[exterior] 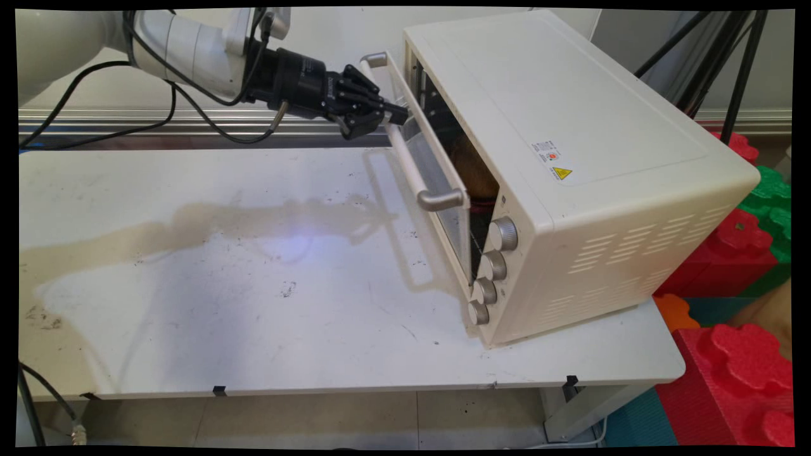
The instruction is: Open the oven
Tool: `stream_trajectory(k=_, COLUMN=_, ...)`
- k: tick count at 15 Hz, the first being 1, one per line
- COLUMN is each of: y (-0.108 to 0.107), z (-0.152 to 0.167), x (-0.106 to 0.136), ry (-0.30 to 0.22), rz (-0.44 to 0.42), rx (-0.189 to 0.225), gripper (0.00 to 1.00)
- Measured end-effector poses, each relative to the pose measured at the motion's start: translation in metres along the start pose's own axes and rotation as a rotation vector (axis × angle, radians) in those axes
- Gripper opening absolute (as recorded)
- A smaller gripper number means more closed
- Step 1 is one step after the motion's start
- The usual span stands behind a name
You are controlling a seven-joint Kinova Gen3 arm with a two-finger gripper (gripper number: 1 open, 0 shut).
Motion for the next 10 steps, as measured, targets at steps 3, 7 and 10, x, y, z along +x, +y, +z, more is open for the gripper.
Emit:
stream_trajectory(k=3, y=0.001, z=-0.006, x=-0.006, ry=-0.012, rz=0.019, rx=-0.005, gripper=0.00)
stream_trajectory(k=7, y=0.003, z=-0.016, x=-0.017, ry=-0.034, rz=0.045, rx=-0.013, gripper=0.00)
stream_trajectory(k=10, y=0.004, z=-0.022, x=-0.025, ry=-0.049, rz=0.057, rx=-0.020, gripper=0.00)
